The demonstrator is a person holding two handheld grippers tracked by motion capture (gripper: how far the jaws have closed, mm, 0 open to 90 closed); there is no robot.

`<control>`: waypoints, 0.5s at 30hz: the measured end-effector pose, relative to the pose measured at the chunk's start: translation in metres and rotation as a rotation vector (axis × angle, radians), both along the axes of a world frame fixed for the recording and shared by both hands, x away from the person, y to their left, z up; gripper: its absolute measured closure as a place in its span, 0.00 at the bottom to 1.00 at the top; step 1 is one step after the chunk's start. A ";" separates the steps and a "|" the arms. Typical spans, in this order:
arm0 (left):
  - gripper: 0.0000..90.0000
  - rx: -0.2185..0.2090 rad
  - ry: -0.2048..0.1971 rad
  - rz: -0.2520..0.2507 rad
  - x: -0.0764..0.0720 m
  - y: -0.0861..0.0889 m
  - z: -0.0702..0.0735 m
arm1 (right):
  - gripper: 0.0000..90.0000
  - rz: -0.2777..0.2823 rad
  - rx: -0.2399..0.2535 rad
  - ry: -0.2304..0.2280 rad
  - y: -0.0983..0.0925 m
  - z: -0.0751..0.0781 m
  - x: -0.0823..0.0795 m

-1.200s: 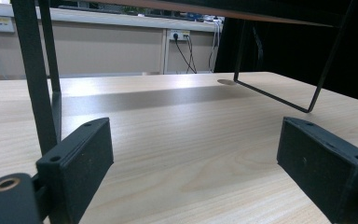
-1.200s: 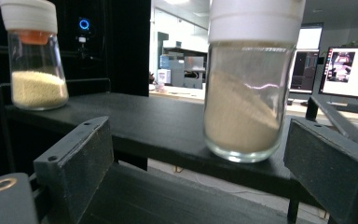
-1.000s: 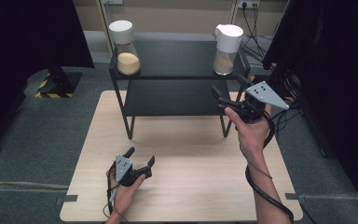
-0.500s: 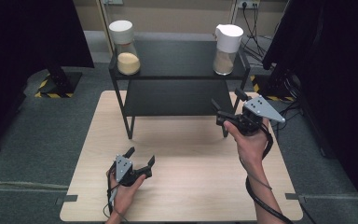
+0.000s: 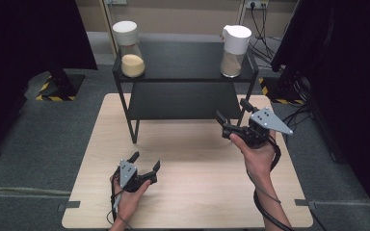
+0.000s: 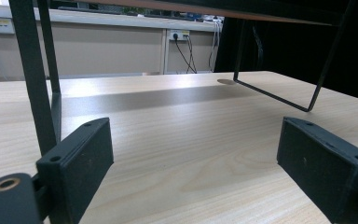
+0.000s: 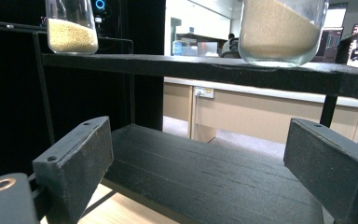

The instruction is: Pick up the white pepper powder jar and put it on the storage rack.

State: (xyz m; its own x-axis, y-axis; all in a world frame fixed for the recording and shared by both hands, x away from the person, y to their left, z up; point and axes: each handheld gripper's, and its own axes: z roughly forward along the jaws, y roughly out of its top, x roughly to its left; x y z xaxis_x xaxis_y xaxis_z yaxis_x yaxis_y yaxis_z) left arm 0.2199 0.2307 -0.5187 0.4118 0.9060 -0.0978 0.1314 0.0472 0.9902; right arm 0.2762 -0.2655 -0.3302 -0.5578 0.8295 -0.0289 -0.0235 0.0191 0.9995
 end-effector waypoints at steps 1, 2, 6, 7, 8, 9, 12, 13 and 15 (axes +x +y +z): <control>0.11 0.000 -0.001 0.000 0.000 0.000 0.000 | 0.09 0.000 0.002 0.000 0.000 -0.001 -0.001; 0.11 -0.001 -0.001 0.000 0.000 0.000 0.000 | 0.09 0.001 0.000 0.001 0.000 -0.002 -0.002; 0.11 0.002 0.000 -0.001 0.000 0.000 0.000 | 0.09 0.005 -0.002 0.008 -0.003 -0.009 -0.005; 0.11 0.002 0.000 -0.001 0.000 0.000 0.000 | 0.09 0.007 -0.003 0.013 -0.004 -0.011 -0.007; 0.11 0.002 0.000 -0.001 0.000 0.000 0.000 | 0.09 0.007 -0.005 0.015 -0.004 -0.013 -0.007; 0.11 0.003 0.000 -0.001 0.000 0.000 0.000 | 0.09 0.006 -0.007 0.019 -0.005 -0.015 -0.009; 0.11 0.004 0.000 -0.001 0.000 0.000 0.000 | 0.09 0.007 -0.011 0.033 -0.008 -0.024 -0.012; 0.11 0.004 0.000 -0.001 0.000 0.000 0.000 | 0.09 0.008 -0.013 0.038 -0.009 -0.027 -0.013; 0.11 0.004 0.000 -0.001 0.000 0.000 0.000 | 0.09 0.006 -0.015 0.051 -0.011 -0.033 -0.016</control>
